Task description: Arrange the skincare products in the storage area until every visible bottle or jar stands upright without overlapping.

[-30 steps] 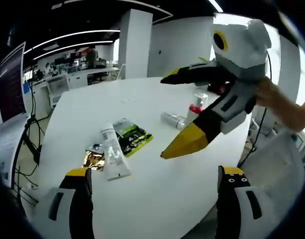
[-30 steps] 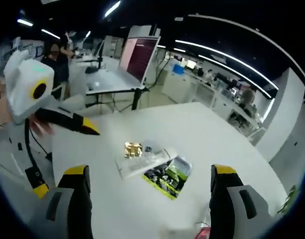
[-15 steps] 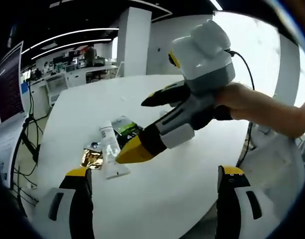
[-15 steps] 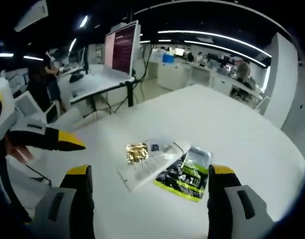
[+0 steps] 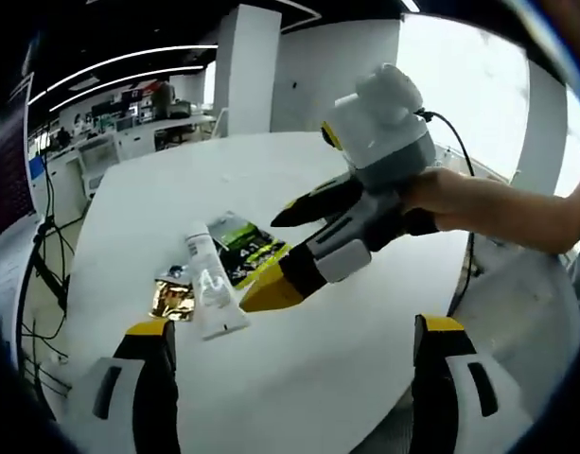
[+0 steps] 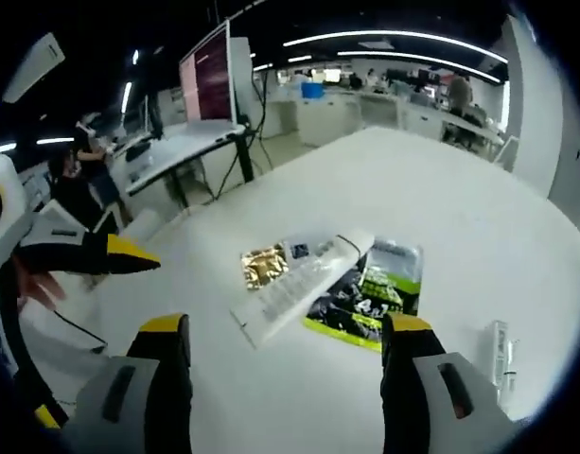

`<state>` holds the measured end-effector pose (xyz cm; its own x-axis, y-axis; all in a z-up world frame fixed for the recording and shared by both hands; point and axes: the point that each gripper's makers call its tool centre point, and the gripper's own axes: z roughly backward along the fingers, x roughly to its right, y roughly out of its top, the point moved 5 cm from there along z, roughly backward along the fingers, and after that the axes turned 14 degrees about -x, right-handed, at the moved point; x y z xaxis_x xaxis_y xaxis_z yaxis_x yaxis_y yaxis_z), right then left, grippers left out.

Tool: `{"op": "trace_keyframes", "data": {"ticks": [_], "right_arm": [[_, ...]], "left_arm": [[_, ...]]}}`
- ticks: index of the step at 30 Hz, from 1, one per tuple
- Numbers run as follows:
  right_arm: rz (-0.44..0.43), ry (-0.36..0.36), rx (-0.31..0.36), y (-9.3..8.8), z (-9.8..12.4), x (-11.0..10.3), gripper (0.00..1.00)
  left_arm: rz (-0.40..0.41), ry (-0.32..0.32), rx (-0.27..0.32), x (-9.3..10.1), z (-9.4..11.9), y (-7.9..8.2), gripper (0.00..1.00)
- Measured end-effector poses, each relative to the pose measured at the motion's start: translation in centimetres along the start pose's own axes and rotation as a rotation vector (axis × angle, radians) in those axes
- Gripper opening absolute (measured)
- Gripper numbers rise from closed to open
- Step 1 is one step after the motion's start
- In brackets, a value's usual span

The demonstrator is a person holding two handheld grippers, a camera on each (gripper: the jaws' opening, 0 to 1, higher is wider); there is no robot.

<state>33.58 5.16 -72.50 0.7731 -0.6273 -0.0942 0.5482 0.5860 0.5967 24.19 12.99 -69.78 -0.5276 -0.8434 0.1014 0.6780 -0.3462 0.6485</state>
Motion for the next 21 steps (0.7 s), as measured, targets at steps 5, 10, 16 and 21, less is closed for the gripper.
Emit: {"op": "trace_keyframes", "data": {"ticks": [5, 10, 16, 21], "right_arm": [[-0.033, 0.007, -0.008, -0.8, -0.4, -0.1, 0.85], [-0.04, 0.045, 0.0, -0.7, -1.0, -0.7, 0.8], [-0.07, 0.093, 0.023, -0.6, -1.7, -1.1, 0.72], [-0.107, 0.133, 0.014, -0.8, -3.0, -0.7, 0.64]], "left_arm": [[-0.003, 0.01, 0.02, -2.5, -0.6, 0.9, 0.99], [-0.025, 0.011, -0.015, -4.1, -1.9, 0.4, 0.99], [-0.043, 0.017, -0.032, -5.1, -3.6, -0.5, 0.98], [-0.013, -0.025, 0.013, -5.2, -4.3, -0.4, 0.92]]}}
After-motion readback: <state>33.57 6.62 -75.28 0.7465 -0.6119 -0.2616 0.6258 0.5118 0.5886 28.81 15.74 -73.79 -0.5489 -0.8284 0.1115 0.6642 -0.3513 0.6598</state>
